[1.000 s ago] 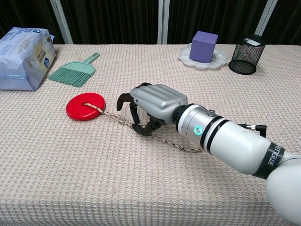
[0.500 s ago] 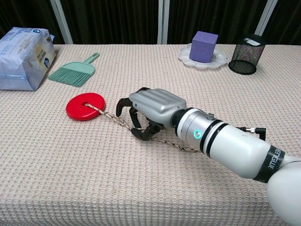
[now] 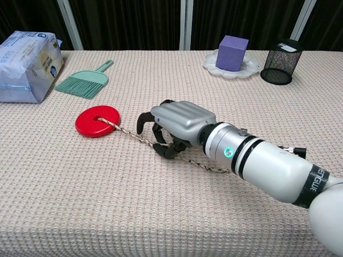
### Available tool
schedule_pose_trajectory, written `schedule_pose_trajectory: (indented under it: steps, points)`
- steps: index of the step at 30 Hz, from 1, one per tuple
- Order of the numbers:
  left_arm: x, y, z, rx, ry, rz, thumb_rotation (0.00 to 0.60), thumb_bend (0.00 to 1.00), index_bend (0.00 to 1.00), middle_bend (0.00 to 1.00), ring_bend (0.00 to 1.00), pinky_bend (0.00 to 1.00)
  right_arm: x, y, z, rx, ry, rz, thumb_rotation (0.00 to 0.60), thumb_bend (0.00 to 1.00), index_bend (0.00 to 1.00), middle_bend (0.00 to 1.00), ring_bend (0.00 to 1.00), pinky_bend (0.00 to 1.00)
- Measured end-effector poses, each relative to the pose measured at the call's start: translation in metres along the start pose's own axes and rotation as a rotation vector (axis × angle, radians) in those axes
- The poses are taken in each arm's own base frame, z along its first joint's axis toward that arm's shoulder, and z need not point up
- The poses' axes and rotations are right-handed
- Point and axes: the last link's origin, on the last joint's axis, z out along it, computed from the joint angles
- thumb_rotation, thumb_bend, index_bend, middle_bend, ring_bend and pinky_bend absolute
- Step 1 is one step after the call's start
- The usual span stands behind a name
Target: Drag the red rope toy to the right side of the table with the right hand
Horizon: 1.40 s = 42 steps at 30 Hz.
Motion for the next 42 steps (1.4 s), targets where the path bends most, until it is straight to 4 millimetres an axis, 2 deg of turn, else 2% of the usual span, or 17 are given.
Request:
schedule_pose_trajectory:
  steps: [8, 14, 24, 31, 42]
  points:
    - [0.0, 0.0, 0.001, 0.0, -0.004, -0.001, 0.6, 0.07, 0.11, 0.03, 0.0, 0.1, 0.003, 0.003, -0.005, -0.011, -0.007, 0.029, 0.6, 0.46, 0.33, 0.69, 0.2, 0.0]
    - [0.0, 0.001, 0.001, -0.003, -0.004, -0.001, 0.6, 0.07, 0.11, 0.03, 0.0, 0.1, 0.006, 0.009, -0.009, -0.043, -0.012, 0.071, 0.6, 0.51, 0.37, 0.72, 0.24, 0.0]
    - [0.0, 0.002, 0.002, -0.006, -0.007, 0.001, 0.6, 0.07, 0.11, 0.03, 0.0, 0.1, 0.018, 0.024, -0.014, -0.083, 0.041, 0.078, 0.6, 0.61, 0.56, 0.8, 0.3, 0.0]
    - [0.0, 0.005, 0.005, -0.013, -0.007, 0.003, 0.6, 0.07, 0.11, 0.03, 0.0, 0.1, 0.036, 0.042, -0.024, -0.119, 0.093, 0.115, 0.6, 0.68, 0.63, 0.86, 0.35, 0.0]
    - [-0.001, 0.011, 0.009, -0.021, -0.018, 0.004, 0.6, 0.07, 0.11, 0.03, 0.0, 0.1, 0.063, 0.083, -0.045, -0.201, 0.142, 0.148, 0.6, 0.7, 0.65, 0.88, 0.38, 0.0]
